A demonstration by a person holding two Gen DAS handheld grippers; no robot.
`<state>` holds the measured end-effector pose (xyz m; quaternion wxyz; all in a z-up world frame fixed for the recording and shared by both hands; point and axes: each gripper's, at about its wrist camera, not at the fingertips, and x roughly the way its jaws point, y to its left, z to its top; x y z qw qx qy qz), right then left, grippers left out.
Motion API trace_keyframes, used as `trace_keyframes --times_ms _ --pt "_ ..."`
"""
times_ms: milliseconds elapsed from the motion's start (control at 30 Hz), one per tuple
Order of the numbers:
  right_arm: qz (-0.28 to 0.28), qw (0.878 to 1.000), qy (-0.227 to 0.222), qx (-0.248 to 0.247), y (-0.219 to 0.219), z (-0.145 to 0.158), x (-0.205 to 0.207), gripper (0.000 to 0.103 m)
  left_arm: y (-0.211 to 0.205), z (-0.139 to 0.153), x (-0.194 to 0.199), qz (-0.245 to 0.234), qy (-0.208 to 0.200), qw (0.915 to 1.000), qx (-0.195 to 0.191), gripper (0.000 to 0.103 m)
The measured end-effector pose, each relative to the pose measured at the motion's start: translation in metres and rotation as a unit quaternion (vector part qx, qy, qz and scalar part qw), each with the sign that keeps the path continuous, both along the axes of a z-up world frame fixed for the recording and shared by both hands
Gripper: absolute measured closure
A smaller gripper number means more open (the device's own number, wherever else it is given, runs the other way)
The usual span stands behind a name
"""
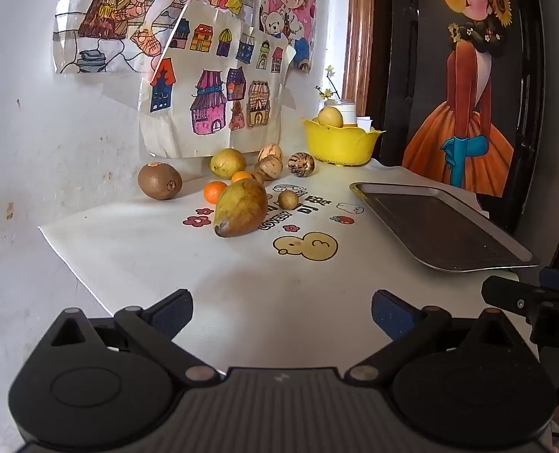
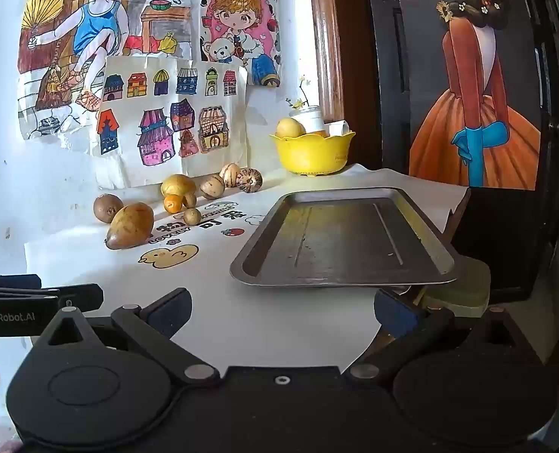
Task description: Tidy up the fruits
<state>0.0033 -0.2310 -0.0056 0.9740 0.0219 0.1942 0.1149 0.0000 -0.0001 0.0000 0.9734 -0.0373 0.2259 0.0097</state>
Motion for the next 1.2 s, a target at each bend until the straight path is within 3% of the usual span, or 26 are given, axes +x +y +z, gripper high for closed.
trace_keyframes --times_ms 1200 --pt "0.001 1.0 0.004 -0.002 0.0018 -0.0022 -0.0003 0.0 -0.0001 -0.0003 0.0003 0.001 0.001 1.0 -0.002 0.0"
